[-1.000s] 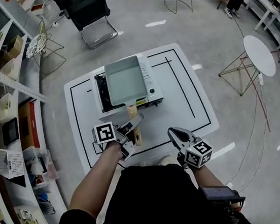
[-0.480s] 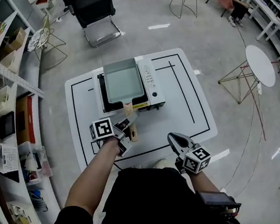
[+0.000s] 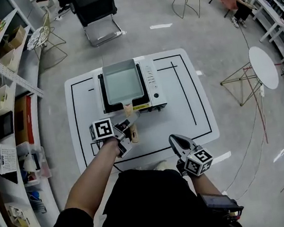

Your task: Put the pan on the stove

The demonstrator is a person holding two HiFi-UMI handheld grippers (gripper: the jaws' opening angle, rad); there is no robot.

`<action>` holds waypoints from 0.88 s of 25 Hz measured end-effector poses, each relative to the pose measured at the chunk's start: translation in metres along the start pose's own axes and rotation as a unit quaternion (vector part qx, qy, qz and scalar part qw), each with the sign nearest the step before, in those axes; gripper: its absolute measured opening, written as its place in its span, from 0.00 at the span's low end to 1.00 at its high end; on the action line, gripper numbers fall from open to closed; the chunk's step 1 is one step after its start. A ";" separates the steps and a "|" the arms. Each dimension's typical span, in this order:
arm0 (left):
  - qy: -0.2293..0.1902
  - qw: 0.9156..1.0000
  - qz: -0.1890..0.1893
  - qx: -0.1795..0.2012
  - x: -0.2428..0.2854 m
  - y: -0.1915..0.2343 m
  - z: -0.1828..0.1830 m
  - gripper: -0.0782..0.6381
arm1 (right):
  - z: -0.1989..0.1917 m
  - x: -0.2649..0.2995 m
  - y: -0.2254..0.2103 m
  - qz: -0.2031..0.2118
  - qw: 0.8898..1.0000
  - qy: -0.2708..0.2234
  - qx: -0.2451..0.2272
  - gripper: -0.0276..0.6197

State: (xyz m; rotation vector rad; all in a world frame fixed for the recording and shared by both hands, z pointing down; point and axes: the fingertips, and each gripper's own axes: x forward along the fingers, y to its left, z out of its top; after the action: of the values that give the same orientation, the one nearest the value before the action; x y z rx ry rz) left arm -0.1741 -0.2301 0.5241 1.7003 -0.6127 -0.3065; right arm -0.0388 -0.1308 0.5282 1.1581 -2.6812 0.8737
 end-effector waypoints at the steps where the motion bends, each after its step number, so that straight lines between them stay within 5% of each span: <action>1: 0.001 1.000 0.000 0.000 0.000 0.000 0.000 0.29 | 0.000 0.000 0.000 0.000 1.000 0.000 0.000 0.08; 11: -0.002 1.000 0.007 -0.003 0.004 0.003 0.001 0.31 | -0.004 0.001 0.000 0.001 1.000 0.003 0.004 0.08; 16: 0.003 1.000 0.018 0.009 0.008 0.004 -0.001 0.47 | -0.003 0.001 0.001 0.002 1.000 0.005 0.003 0.08; 22: 0.002 0.998 0.030 0.048 -0.003 0.003 -0.001 0.50 | -0.003 0.004 0.002 0.006 1.000 0.006 0.000 0.08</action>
State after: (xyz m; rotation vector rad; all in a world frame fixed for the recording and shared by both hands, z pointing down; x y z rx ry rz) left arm -0.1771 -0.2283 0.5271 1.7695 -0.6846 -0.2343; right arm -0.0437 -0.1308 0.5315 1.1334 -2.6818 0.8807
